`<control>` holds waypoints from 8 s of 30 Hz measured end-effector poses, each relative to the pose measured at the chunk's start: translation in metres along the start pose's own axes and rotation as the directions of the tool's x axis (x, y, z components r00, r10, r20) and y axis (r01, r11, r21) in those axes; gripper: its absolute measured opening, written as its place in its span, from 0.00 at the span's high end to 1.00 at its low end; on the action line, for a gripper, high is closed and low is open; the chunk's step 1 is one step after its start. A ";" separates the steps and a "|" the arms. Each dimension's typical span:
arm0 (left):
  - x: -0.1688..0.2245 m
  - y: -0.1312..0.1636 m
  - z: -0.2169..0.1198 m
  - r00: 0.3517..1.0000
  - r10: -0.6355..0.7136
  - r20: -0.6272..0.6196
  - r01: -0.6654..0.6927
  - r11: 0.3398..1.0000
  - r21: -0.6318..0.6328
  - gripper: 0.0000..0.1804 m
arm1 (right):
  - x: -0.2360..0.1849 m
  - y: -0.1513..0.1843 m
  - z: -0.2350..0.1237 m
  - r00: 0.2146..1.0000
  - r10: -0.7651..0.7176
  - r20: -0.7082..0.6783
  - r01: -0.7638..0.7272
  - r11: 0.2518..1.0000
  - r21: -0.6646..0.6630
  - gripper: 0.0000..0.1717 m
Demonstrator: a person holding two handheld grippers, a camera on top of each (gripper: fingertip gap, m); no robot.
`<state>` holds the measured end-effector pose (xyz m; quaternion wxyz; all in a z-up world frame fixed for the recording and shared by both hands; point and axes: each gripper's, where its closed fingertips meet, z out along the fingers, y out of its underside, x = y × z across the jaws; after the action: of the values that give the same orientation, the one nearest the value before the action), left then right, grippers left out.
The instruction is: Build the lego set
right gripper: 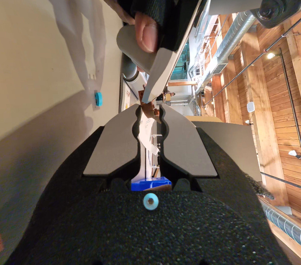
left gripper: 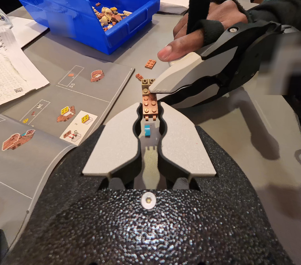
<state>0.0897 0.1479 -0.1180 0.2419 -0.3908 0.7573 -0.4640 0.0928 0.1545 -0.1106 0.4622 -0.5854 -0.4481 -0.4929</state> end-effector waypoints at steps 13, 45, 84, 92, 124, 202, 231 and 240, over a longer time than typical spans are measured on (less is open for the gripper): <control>0.000 0.001 0.000 1.000 -0.011 -0.008 0.011 1.000 -0.007 0.91 | 0.002 -0.001 -0.001 1.000 0.023 -0.005 -0.023 1.000 0.013 0.85; 0.028 -0.007 -0.011 0.969 0.060 -0.240 -0.053 0.998 0.038 0.91 | 0.001 -0.015 -0.025 0.081 0.765 0.639 -0.961 0.231 -0.155 0.86; 0.022 -0.061 -0.024 0.948 0.316 -0.028 -0.313 0.945 0.092 1.00 | 0.032 -0.006 -0.029 -0.068 0.778 0.625 -0.997 -0.034 -0.066 0.91; 0.029 -0.060 -0.016 0.972 0.192 -0.137 -0.191 0.981 0.023 1.00 | 0.032 -0.007 -0.033 -0.023 0.783 0.621 -0.999 0.009 -0.048 0.91; 0.032 -0.026 -0.006 0.971 0.149 -0.187 -0.190 0.957 -0.220 1.00 | 0.004 -0.005 -0.026 0.337 0.797 0.501 -0.899 0.431 -0.081 0.91; 0.021 -0.018 0.000 0.994 0.112 -0.018 -0.112 0.958 -0.265 1.00 | -0.002 0.002 -0.015 0.382 0.846 0.373 -0.882 0.454 -0.128 0.90; -0.013 -0.006 -0.023 1.000 0.021 -0.003 -0.021 0.993 -0.118 0.87 | -0.001 0.007 -0.020 0.044 0.880 0.473 -0.951 0.182 -0.249 0.90; -0.006 0.061 -0.073 0.999 -0.031 -0.021 0.023 0.950 -0.313 0.86 | -0.020 0.007 -0.027 0.053 0.854 0.518 -0.912 0.253 -0.323 0.90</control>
<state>0.0175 0.2067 -0.1395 0.1610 -0.4286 0.8188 -0.3464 0.0927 0.1252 -0.1287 0.5190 -0.8333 -0.1376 0.1318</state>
